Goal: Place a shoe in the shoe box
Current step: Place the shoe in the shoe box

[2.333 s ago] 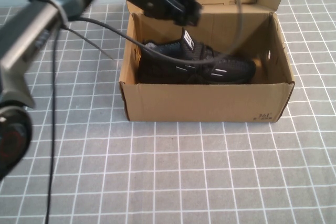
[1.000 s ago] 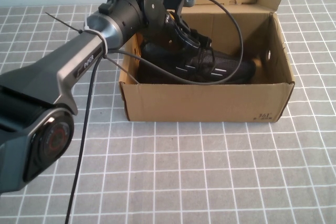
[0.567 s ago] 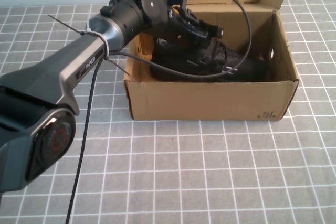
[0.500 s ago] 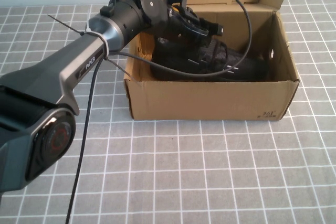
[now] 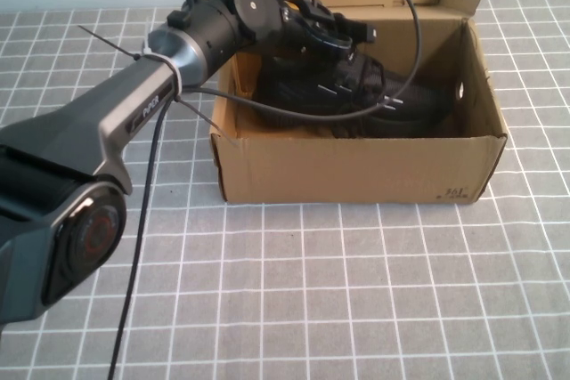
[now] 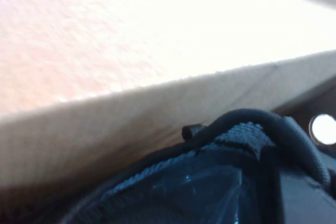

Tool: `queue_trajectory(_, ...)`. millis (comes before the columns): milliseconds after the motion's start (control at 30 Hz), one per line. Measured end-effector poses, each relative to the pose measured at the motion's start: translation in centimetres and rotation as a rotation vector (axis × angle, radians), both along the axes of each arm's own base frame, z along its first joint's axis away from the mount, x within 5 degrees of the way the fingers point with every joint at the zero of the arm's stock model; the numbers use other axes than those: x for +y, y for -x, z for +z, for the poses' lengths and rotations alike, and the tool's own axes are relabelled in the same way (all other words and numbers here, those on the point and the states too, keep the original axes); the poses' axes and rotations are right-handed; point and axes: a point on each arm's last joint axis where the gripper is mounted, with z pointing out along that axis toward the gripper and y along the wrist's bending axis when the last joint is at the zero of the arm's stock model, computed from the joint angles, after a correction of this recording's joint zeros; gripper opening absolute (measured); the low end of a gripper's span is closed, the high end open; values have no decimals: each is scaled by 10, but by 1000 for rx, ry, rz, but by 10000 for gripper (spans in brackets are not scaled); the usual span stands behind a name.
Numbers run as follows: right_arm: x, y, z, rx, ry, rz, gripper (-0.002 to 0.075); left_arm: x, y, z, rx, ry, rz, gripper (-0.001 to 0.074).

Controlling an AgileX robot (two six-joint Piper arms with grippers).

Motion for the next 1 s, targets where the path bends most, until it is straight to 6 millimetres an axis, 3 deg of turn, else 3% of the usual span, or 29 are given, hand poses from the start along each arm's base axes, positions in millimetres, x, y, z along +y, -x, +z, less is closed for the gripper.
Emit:
queue_trajectory(233, 0, 0, 0, 0, 0, 0, -16, 9, -7, 2, 3, 40, 40, -1)
queue_trajectory(600, 0, 0, 0, 0, 0, 0, -16, 10, -13, 11, -52, 152, 119, -1)
queue_trajectory(1000, 1, -1, 1, -20, -9, 2, -16, 5, -11, 12, -59, 155, 114, -1)
